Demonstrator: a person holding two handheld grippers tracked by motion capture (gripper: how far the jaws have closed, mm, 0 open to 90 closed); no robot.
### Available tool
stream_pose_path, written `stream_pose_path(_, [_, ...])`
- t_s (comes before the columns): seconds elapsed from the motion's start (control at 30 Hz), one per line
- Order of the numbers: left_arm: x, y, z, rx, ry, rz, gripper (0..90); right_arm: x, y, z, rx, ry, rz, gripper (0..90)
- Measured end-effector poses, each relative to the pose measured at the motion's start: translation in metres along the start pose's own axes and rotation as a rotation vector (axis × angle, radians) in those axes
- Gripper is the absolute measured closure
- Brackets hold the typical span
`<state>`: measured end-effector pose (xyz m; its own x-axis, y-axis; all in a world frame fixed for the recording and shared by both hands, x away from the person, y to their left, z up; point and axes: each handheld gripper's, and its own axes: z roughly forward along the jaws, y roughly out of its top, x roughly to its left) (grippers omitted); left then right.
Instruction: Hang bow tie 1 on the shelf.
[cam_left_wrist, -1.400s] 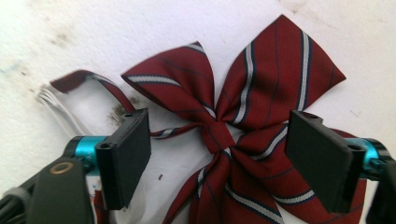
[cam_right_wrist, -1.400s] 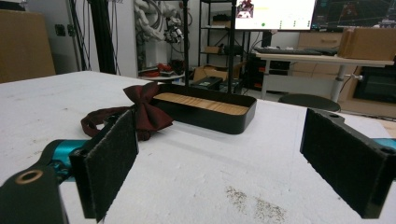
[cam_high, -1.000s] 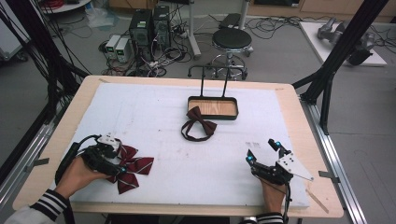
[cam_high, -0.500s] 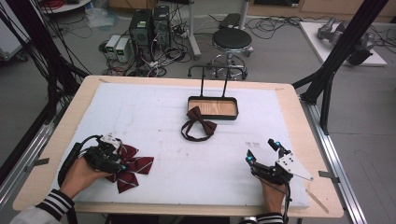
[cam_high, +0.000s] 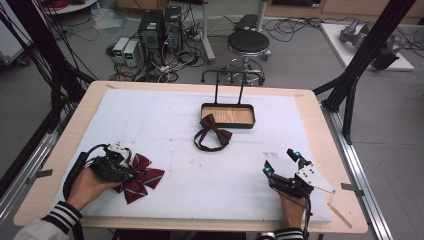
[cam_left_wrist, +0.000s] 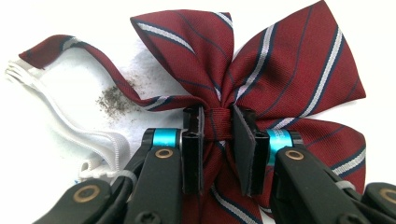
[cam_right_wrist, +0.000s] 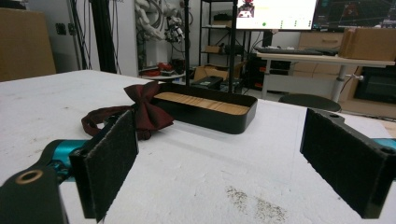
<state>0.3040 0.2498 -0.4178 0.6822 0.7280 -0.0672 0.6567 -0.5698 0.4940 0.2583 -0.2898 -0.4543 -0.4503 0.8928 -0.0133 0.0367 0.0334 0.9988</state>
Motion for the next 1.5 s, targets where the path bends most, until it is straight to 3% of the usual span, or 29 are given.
stream_pose_path(0.07, [-0.002, -0.002, 0.000, -0.027, 0.012, 0.011, 74.4, 0.000, 0.000, 0.000, 0.001, 0.000, -0.002, 10.5])
stream_pose_path(0.17, [-0.001, -0.001, -0.003, -0.074, -0.004, 0.013, 74.6, 0.000, 0.000, 0.000, 0.000, 0.000, 0.001, 10.6])
stream_pose_path(0.27, [-0.001, 0.001, -0.006, -0.093, -0.005, 0.018, 74.5, 0.000, 0.000, 0.000, 0.000, 0.000, 0.002, 10.6])
stream_pose_path(0.57, [-0.002, 0.010, -0.023, -0.221, 0.031, 0.035, 74.5, 0.000, 0.000, 0.000, 0.002, -0.001, 0.006, 10.6])
stream_pose_path(0.97, [0.001, 0.010, -0.032, -0.305, 0.050, 0.029, 74.5, 0.000, 0.000, 0.000, 0.001, -0.001, 0.004, 10.6])
stream_pose_path(1.03, [0.000, 0.011, -0.037, -0.360, 0.053, 0.044, 74.6, 0.000, 0.000, 0.000, 0.002, -0.001, 0.004, 10.6])
stream_pose_path(1.2, [-0.003, 0.014, -0.042, -0.411, 0.049, 0.057, 74.5, 0.000, 0.000, 0.000, 0.002, -0.001, 0.002, 10.6])
stream_pose_path(1.5, [-0.007, 0.033, -0.056, -0.554, 0.054, 0.076, 74.5, 0.000, 0.000, 0.000, 0.000, 0.001, 0.002, 10.6])
